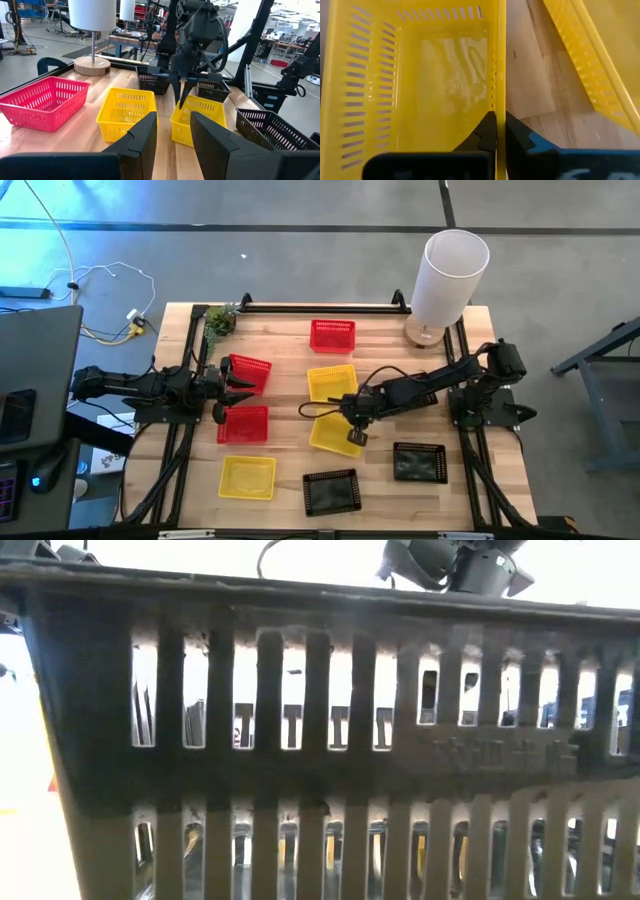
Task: Stack baskets by color
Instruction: Stack the middle yellow bin on the top yellow bin
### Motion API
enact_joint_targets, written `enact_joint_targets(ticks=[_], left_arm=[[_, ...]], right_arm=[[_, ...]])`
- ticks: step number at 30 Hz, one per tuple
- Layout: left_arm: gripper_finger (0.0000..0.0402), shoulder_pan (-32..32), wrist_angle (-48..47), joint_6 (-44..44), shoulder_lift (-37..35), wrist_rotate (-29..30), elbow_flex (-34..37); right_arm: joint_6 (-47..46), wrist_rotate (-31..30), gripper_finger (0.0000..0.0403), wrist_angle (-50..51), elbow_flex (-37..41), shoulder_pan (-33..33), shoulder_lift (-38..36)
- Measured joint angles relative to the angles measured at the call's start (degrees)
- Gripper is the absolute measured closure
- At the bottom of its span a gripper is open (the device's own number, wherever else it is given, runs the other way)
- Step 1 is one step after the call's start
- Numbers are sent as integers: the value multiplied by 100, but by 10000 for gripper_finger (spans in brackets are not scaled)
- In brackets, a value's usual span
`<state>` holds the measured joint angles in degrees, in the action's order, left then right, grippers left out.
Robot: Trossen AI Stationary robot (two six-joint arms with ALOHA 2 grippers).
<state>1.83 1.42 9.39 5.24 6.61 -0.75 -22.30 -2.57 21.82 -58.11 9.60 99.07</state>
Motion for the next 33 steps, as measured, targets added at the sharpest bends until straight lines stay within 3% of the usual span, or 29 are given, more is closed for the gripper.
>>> enact_joint_targets(ticks=[6, 18, 28, 33], left_arm=[[293, -1, -1, 0, 0, 0, -1], [293, -1, -1, 0, 0, 0, -1], [293, 0, 0, 90, 1, 0, -1], [293, 2, -1, 92, 0, 0, -1]], right_arm=[[322, 154, 401, 105, -237, 1, 0], [2017, 90, 402, 911, -1468, -293, 0], [3579, -83, 403, 2030, -2537, -875, 0], [4030, 8, 403, 2273, -2699, -1361, 0]])
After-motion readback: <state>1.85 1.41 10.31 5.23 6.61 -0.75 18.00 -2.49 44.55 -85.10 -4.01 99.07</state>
